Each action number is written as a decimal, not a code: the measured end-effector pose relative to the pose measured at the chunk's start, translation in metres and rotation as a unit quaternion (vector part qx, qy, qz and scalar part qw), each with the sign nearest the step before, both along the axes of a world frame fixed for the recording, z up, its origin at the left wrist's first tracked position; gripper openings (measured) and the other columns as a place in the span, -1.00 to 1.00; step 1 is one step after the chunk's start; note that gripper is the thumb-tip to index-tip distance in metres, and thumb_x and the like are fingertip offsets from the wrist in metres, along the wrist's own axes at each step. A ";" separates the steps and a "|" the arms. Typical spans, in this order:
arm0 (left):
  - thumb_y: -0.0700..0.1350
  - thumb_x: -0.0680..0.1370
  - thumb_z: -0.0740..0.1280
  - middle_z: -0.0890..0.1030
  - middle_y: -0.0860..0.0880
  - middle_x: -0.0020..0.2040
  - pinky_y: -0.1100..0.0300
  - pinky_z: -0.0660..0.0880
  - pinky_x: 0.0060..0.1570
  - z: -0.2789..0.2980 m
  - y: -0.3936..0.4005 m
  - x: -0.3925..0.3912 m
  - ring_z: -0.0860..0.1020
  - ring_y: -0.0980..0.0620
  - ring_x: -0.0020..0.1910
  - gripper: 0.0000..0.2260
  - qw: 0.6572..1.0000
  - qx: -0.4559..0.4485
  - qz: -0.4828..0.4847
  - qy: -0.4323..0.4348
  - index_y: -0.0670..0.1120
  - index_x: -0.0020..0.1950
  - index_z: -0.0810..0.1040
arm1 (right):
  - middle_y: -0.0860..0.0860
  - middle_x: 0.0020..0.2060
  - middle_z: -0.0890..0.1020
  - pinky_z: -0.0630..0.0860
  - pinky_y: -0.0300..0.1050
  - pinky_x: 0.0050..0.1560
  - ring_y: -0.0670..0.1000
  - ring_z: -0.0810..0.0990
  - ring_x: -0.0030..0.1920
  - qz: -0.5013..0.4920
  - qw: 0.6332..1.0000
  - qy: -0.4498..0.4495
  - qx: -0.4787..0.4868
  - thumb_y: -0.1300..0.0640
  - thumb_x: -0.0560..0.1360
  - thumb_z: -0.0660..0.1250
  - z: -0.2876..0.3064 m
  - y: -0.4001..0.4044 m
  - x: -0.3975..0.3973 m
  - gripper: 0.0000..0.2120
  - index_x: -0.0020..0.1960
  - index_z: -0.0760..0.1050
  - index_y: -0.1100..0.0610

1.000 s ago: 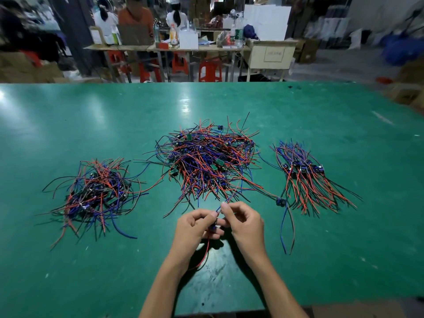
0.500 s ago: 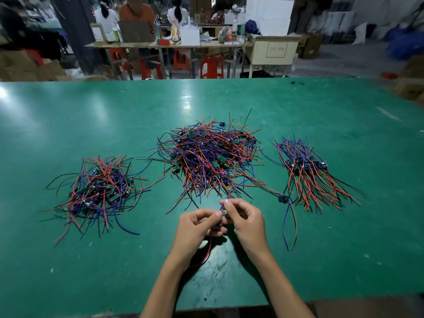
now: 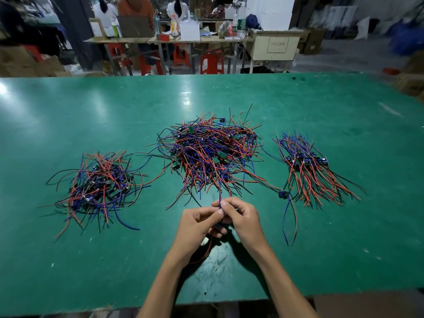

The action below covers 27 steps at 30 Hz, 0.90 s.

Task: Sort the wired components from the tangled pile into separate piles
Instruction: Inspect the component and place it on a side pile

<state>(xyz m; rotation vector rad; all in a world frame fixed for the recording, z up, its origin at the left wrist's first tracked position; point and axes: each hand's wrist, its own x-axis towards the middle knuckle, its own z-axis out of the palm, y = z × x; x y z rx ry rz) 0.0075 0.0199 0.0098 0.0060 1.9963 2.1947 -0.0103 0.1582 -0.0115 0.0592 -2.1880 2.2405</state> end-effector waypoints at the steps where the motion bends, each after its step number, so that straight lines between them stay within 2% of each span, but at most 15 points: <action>1: -0.21 0.60 0.37 0.73 -0.20 -0.15 0.21 0.61 -0.29 0.000 0.000 0.000 0.65 -0.05 -0.31 -0.85 1.000 -0.001 0.000 0.000 -0.23 0.04 0.72 | 0.06 -0.15 0.74 0.67 0.08 -0.02 0.08 0.70 -0.12 -0.001 1.000 -0.005 -0.015 0.00 0.53 0.34 0.001 0.000 0.000 -0.80 -0.10 0.72 0.04; 6: -0.17 0.60 0.38 0.73 -0.20 -0.15 0.18 0.62 -0.30 -0.001 0.001 -0.001 0.67 -0.07 -0.30 -0.84 1.000 0.003 0.002 -0.009 -0.21 0.01 0.73 | 0.03 -0.23 0.69 0.57 -0.12 -0.19 -0.03 0.61 -0.26 -0.018 0.999 -0.011 -0.040 0.01 0.51 0.32 0.002 0.000 0.001 -0.79 -0.15 0.68 0.07; 9: -0.18 0.60 0.37 0.72 -0.20 -0.17 0.20 0.61 -0.34 -0.001 0.001 -0.002 0.66 -0.05 -0.32 -0.83 1.000 0.010 0.007 -0.010 -0.26 0.00 0.71 | 0.04 -0.19 0.71 0.60 -0.06 -0.14 0.00 0.64 -0.21 -0.008 0.999 -0.008 -0.039 0.00 0.53 0.32 0.002 0.000 0.000 -0.80 -0.12 0.68 0.06; 12: -0.25 0.61 0.35 0.71 -0.16 -0.24 0.22 0.59 -0.37 -0.002 0.003 -0.002 0.63 -0.02 -0.37 -0.84 1.000 0.004 0.019 -0.005 -0.31 -0.03 0.68 | 0.08 -0.17 0.73 0.63 0.10 -0.06 0.11 0.69 -0.15 0.009 1.000 0.006 -0.002 0.00 0.55 0.31 0.001 -0.002 0.001 -0.81 -0.07 0.69 0.02; 15: -0.29 0.61 0.34 0.69 -0.11 -0.30 0.24 0.55 -0.41 -0.002 0.005 -0.002 0.62 0.01 -0.41 -0.85 1.000 -0.001 0.031 -0.002 -0.31 -0.12 0.64 | 0.11 -0.20 0.72 0.62 0.14 -0.04 0.09 0.67 -0.17 0.012 1.000 -0.001 -0.006 0.03 0.55 0.30 0.002 -0.006 0.001 -0.80 -0.09 0.69 0.02; 16: -0.30 0.60 0.34 0.69 -0.11 -0.30 0.25 0.54 -0.42 -0.002 0.005 -0.002 0.62 0.02 -0.42 -0.85 1.000 -0.005 0.031 -0.002 -0.30 -0.13 0.63 | 0.10 -0.22 0.71 0.62 0.12 -0.07 0.06 0.65 -0.19 0.009 1.000 -0.011 -0.018 0.03 0.53 0.30 0.003 -0.007 0.001 -0.80 -0.11 0.69 0.04; 18: -0.29 0.60 0.35 0.69 -0.13 -0.29 0.27 0.52 -0.44 -0.001 0.006 -0.003 0.63 0.02 -0.41 -0.86 1.000 -0.011 0.023 -0.002 -0.29 -0.14 0.62 | 0.05 -0.33 0.66 0.58 -0.05 -0.23 -0.01 0.59 -0.31 -0.002 0.999 -0.024 -0.035 0.04 0.51 0.29 0.005 -0.006 0.001 -0.79 -0.14 0.67 0.09; 20: -0.29 0.60 0.35 0.69 -0.17 -0.28 0.28 0.50 -0.44 -0.001 0.006 -0.003 0.62 0.03 -0.40 -0.86 1.000 -0.016 0.008 -0.004 -0.27 -0.14 0.62 | 0.03 -0.41 0.57 0.47 -0.17 -0.37 -0.03 0.48 -0.41 -0.022 0.998 -0.032 -0.048 0.03 0.49 0.29 0.006 -0.004 0.001 -0.76 -0.15 0.66 0.14; 24: -0.29 0.59 0.36 0.71 -0.21 -0.25 0.29 0.48 -0.43 0.001 0.004 -0.003 0.62 0.02 -0.40 -0.87 0.999 -0.033 -0.023 -0.003 -0.27 -0.13 0.62 | 0.03 -0.35 0.57 0.47 -0.19 -0.38 -0.01 0.50 -0.39 -0.067 0.994 -0.044 -0.075 0.04 0.52 0.29 0.006 -0.001 -0.005 -0.77 -0.16 0.67 0.10; 27: -0.30 0.59 0.36 0.71 -0.24 -0.24 0.29 0.49 -0.41 0.002 0.003 -0.001 0.61 0.02 -0.41 -0.86 0.998 -0.040 -0.044 -0.005 -0.22 -0.17 0.63 | 0.00 -0.26 0.64 0.47 -0.20 -0.46 -0.06 0.51 -0.39 -0.105 0.987 -0.052 -0.114 0.18 0.61 0.25 0.008 -0.001 -0.013 -0.71 -0.18 0.68 0.09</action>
